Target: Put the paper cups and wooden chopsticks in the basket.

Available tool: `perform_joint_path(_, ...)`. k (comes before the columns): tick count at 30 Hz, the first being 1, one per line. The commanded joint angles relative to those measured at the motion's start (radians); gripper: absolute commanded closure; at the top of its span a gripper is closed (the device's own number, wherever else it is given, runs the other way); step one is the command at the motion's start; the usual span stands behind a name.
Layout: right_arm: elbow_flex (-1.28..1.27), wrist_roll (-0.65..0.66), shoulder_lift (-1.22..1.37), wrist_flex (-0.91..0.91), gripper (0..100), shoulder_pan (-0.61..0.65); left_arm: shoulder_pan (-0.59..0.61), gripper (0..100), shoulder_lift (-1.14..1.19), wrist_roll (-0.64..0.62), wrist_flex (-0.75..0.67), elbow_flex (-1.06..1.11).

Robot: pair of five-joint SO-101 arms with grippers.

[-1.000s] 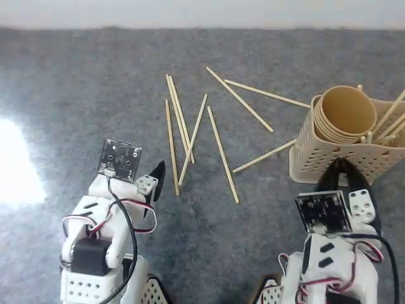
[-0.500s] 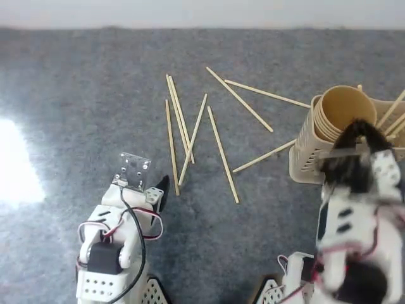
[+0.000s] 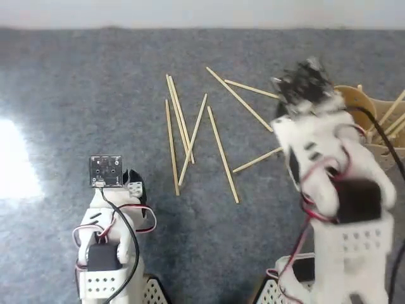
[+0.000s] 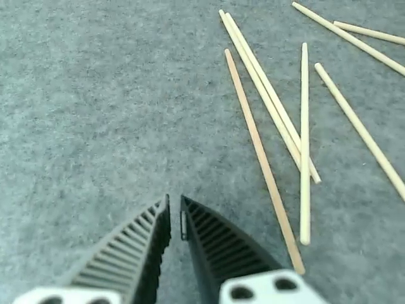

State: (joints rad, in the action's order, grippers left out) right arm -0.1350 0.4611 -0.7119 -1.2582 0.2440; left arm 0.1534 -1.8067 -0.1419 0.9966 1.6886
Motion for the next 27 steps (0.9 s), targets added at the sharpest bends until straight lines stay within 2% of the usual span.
perform_joint_path(1, 0.198, -0.006, 0.188, -0.114, 99.1, 0.094, 0.005, 98, -0.012, -0.011, -0.023, -0.005)
perform_joint_path(4, 0.365, 0.028, 0.39, -0.228, 99.1, 0.128, 0.005, 98, -0.012, -0.011, -0.023, -0.005)
perform_joint_path(11, 0.76, 0.035, 0.835, -0.424, 99.0, 0.104, 0.005, 98, -0.012, -0.011, -0.023, -0.005)
perform_joint_path(18, 1.039, 0.043, 1.165, -0.443, 99.0, 0.038, 0.003, 98, -0.012, -0.011, -0.023, -0.005)
perform_joint_path(23, 1.154, 0.141, 1.376, -0.446, 98.5, 0.018, 0.003, 98, -0.012, 0.025, -0.023, -0.005)
perform_joint_path(27, 1.241, 0.149, 1.526, -0.443, 88.6, -0.035, 0.003, 98, -0.012, 0.028, -0.023, -0.005)
